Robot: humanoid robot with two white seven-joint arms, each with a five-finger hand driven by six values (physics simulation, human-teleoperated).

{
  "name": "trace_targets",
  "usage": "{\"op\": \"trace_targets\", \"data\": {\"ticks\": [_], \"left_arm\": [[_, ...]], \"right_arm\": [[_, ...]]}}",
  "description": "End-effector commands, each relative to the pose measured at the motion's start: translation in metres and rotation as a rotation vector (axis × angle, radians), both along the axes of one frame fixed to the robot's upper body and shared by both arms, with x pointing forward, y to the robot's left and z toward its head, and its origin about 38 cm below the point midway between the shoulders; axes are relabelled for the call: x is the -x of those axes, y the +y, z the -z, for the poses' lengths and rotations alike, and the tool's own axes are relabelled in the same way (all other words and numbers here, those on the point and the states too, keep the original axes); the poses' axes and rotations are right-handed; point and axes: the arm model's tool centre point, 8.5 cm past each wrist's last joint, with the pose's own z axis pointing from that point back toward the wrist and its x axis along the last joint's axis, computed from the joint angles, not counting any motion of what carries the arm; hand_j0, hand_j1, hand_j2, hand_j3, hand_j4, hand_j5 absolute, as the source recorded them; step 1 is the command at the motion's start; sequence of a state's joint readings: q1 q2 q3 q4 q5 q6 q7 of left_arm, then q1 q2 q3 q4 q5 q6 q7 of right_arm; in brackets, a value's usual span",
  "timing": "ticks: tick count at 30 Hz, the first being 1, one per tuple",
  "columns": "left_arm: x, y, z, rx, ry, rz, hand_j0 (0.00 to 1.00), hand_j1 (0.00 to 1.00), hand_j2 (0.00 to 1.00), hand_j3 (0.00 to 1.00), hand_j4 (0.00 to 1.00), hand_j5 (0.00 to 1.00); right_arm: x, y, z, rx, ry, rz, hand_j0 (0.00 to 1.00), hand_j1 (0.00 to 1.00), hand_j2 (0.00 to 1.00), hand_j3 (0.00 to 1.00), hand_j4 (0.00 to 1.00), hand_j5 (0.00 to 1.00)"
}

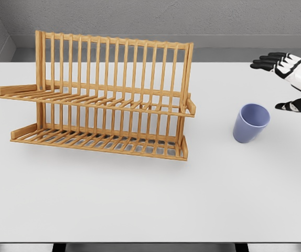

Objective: Right arm put cup on second shelf

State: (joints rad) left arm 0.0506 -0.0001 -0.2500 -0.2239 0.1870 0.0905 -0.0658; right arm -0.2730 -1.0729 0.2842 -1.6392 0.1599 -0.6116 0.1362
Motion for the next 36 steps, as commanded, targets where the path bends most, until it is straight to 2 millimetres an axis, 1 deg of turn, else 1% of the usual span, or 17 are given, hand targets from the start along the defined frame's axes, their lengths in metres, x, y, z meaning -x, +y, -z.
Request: {"op": "trace_targets", "data": {"ticks": [1,3,4,6,7,9,11,13,15,18,19,20,24,27,28,30,36], "left_arm": [[-0.001,0.0,0.0,0.0,-0.002,0.0,1.0,1.0,1.0,1.0,1.0,1.0],[0.0,0.0,0.0,0.0,0.0,0.0,1.0,1.0,1.0,1.0,1.0,1.0],[-0.001,0.0,0.0,0.0,-0.002,0.0,1.0,1.0,1.0,1.0,1.0,1.0],[-0.001,0.0,0.0,0.0,-0.002,0.0,1.0,1.0,1.0,1.0,1.0,1.0],[-0.001,0.0,0.0,0.0,-0.002,0.0,1.0,1.0,1.0,1.0,1.0,1.0],[-0.001,0.0,0.0,0.0,-0.002,0.0,1.0,1.0,1.0,1.0,1.0,1.0],[-0.001,0.0,0.0,0.0,-0.002,0.0,1.0,1.0,1.0,1.0,1.0,1.0],[-0.001,0.0,0.0,0.0,-0.002,0.0,1.0,1.0,1.0,1.0,1.0,1.0],[-0.001,0.0,0.0,0.0,-0.002,0.0,1.0,1.0,1.0,1.0,1.0,1.0],[-0.001,0.0,0.0,0.0,-0.002,0.0,1.0,1.0,1.0,1.0,1.0,1.0],[-0.001,0.0,0.0,0.0,-0.002,0.0,1.0,1.0,1.0,1.0,1.0,1.0],[-0.001,0.0,0.0,0.0,-0.002,0.0,1.0,1.0,1.0,1.0,1.0,1.0],[-0.001,0.0,0.0,0.0,-0.002,0.0,1.0,1.0,1.0,1.0,1.0,1.0],[-0.001,0.0,0.0,0.0,-0.002,0.0,1.0,1.0,1.0,1.0,1.0,1.0],[-0.001,0.0,0.0,0.0,-0.002,0.0,1.0,1.0,1.0,1.0,1.0,1.0],[-0.001,0.0,0.0,0.0,-0.002,0.0,1.0,1.0,1.0,1.0,1.0,1.0],[0.0,0.0,0.0,0.0,0.0,0.0,1.0,1.0,1.0,1.0,1.0,1.0]], "right_arm": [[0.0,0.0,-0.002,-0.004,-0.001,0.0,1.0,1.0,1.0,1.0,1.0,1.0],[0.001,-0.004,-0.001,-0.003,0.004,0.009,1.0,1.0,1.0,1.0,1.0,1.0],[-0.001,-0.017,0.002,0.005,0.021,0.046,1.0,1.0,1.0,1.0,1.0,1.0],[0.01,-0.028,0.03,0.041,0.109,0.068,1.0,1.0,1.0,1.0,1.0,1.0],[0.012,-0.04,0.036,0.152,0.196,0.074,1.0,1.0,1.0,1.0,1.0,1.0],[0.017,-0.053,0.031,0.357,0.347,0.058,1.0,1.0,1.0,1.0,1.0,1.0],[0.015,-0.062,0.006,0.37,0.304,0.087,1.0,1.0,1.0,1.0,1.0,1.0],[0.012,-0.064,-0.006,0.354,0.269,0.099,1.0,1.0,1.0,1.0,1.0,1.0],[0.004,-0.062,-0.023,0.346,0.22,0.105,1.0,1.0,1.0,1.0,1.0,1.0],[-0.01,-0.054,-0.008,0.337,0.256,0.085,1.0,1.0,1.0,1.0,1.0,1.0],[-0.026,-0.04,0.001,0.338,0.273,0.053,1.0,1.0,1.0,1.0,1.0,1.0],[-0.032,-0.028,0.015,0.348,0.305,0.02,1.0,1.0,1.0,1.0,1.0,1.0],[-0.031,-0.013,0.03,0.365,0.336,-0.026,1.0,1.0,1.0,1.0,1.0,1.0],[-0.032,-0.011,0.031,0.367,0.335,-0.031,1.0,1.0,1.0,1.0,1.0,1.0],[-0.037,-0.005,0.026,0.363,0.318,-0.042,1.0,1.0,1.0,1.0,1.0,1.0],[-0.041,0.006,0.03,0.366,0.324,-0.068,1.0,1.0,1.0,1.0,1.0,1.0],[-0.042,0.011,0.033,0.367,0.329,-0.08,1.0,1.0,1.0,1.0,1.0,1.0]]}}
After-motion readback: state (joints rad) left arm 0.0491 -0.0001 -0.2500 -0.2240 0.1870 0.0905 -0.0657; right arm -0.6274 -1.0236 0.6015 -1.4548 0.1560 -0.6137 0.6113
